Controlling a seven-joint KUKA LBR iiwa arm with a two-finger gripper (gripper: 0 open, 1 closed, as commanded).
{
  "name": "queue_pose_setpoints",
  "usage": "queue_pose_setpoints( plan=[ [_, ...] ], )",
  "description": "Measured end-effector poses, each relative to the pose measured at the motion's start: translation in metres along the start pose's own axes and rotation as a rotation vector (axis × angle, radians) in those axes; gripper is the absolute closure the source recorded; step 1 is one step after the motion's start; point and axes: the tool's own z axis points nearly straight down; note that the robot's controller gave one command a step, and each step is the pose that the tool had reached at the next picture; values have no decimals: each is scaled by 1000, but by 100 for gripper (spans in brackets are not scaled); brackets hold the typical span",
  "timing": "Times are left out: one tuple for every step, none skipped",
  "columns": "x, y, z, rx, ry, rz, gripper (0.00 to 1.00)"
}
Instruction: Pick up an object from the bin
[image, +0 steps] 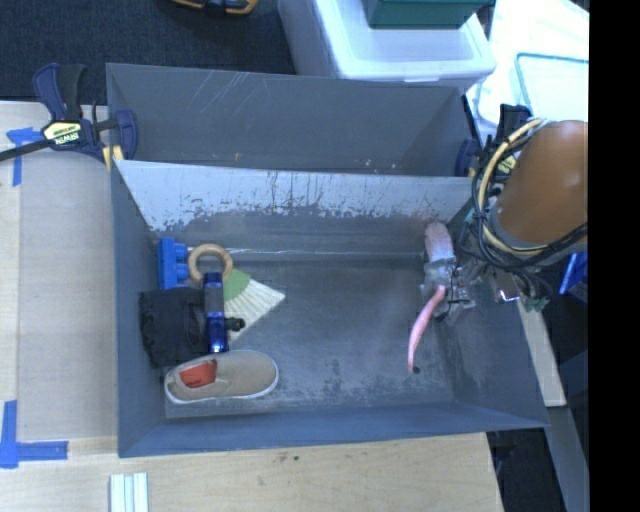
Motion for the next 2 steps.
queue_pose_setpoints(
  plan=[
    [-27,31,54,1,-11,12,100],
    [-14,16,-51,6,-11,9,100]
  ],
)
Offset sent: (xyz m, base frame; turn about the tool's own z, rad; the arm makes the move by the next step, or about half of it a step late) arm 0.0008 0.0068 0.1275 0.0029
